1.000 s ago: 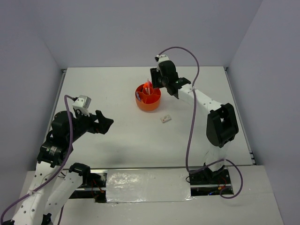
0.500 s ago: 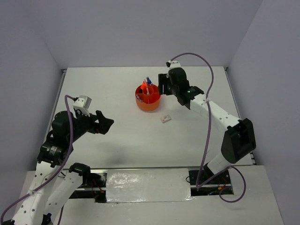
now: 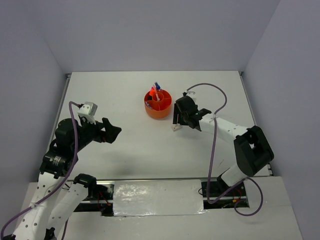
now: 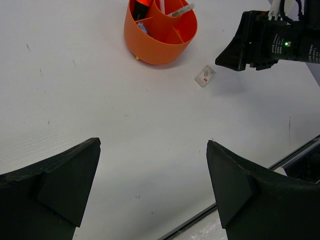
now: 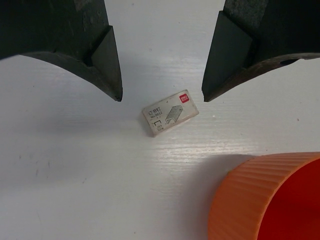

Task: Sort the stationery into containers
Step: Pick up the stationery from the center of the board.

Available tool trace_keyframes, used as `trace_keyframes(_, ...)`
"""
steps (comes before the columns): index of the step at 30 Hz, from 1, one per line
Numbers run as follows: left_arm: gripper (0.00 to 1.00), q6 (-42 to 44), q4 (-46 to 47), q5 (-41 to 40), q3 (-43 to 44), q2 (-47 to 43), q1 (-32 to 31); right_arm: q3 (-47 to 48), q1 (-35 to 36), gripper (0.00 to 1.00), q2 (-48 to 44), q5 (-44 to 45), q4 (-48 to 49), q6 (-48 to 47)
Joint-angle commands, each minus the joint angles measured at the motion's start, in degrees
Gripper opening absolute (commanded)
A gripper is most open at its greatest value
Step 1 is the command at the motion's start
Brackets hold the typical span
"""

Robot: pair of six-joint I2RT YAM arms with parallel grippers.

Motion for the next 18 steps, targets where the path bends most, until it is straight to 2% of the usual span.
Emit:
trace_keyframes(1,0.99,-0.38,2.43,-0.05,-0.1,-0.58,-0.06,0.52,1.65,0.72,1.52,6.89,-0.36,6.54)
trace_keyframes(7,0.99,-0.29,2.43,-0.05,-0.18,-0.76,-0.06,1.58,4.72,0.73,5.91,14.02,-4.23,20.57)
trace_keyframes(13,0.99,-0.29,2.43,0.21,-0.18,-1.2,-0.06,6.06,6.92,0.74,11.62,20.0,-12.31,34.03)
trace_keyframes(18,0.99,-0.2,2.43,0.3,-0.36,-1.46,-0.06,7.82,8.07,0.74,13.57,21.5,-12.59,38.1)
